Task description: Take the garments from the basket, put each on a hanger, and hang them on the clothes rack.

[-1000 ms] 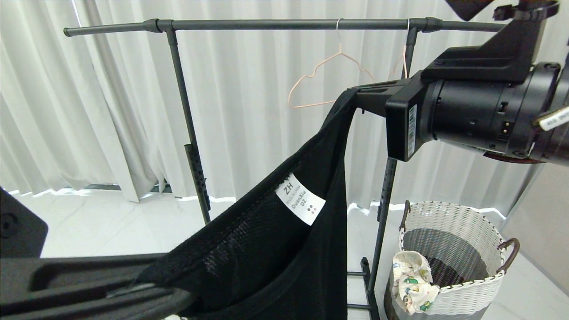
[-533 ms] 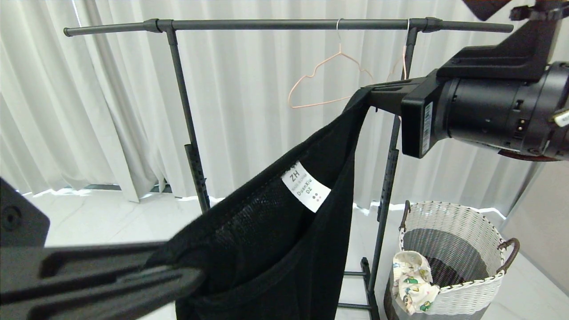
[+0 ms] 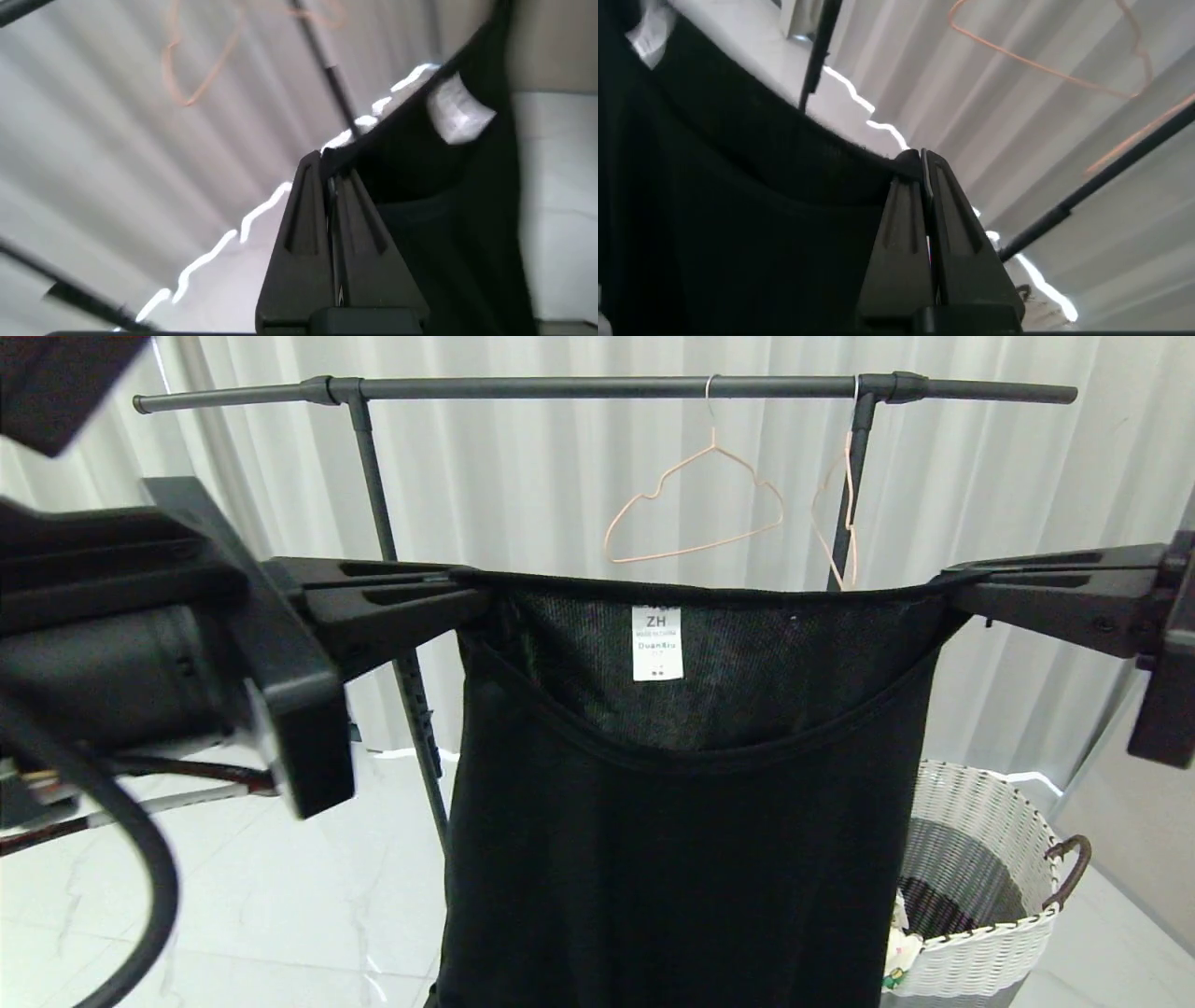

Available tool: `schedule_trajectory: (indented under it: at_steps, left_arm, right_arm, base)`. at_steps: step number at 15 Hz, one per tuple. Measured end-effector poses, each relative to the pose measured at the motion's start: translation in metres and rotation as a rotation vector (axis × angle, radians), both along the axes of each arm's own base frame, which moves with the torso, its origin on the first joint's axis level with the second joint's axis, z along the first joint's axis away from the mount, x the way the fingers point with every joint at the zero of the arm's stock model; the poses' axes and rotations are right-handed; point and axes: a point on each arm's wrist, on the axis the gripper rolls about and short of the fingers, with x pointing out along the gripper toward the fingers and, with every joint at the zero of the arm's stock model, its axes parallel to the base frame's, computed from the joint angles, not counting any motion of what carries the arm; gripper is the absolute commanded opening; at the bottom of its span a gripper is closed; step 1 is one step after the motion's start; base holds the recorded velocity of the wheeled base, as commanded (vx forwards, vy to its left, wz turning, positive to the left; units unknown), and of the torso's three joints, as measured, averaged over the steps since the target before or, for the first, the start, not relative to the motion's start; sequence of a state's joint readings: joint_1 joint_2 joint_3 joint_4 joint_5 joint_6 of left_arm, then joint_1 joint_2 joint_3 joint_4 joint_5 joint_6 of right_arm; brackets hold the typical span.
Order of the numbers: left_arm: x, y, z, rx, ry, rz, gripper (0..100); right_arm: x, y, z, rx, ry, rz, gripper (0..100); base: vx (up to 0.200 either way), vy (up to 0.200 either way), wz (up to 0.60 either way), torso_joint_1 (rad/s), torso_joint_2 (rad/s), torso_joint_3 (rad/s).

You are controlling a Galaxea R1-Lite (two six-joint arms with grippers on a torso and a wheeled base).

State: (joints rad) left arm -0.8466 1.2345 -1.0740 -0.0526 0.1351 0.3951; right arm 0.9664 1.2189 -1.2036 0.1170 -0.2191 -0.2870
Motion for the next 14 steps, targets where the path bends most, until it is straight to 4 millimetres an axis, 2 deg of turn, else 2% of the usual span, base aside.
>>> schedule_trajectory:
  at_steps: [3,4,9,14]
  left_arm:
    - [0.015,-0.013,-0.005,0.046,0.012,0.079,0]
    - [0.018,-0.016,-0.006,0.056,0.014,0.086,0]
    - [0.023,-0.020,0.003,0.043,-0.010,0.140,0]
    - [0.031,-0.012,0.003,0.047,-0.014,0.236,0]
  right_arm:
    - [-0.007,-0.010,0.003,-0.009,-0.044,0.007,0]
    - [-0.008,-0.011,0.004,-0.007,-0.047,0.007,100]
    - [-0.011,-0.015,-0.001,-0.019,-0.040,0.010,100]
    - [-0.023,-0.032,-0.018,-0.037,-0.028,0.011,100]
  base:
    - [0.000,0.000,0.00,0.000,0.00,0.000]
    - [0.000,0.000,0.00,0.000,0.00,0.000]
    - [0.000,0.000,0.00,0.000,0.00,0.000]
    - [0.000,0.000,0.00,0.000,0.00,0.000]
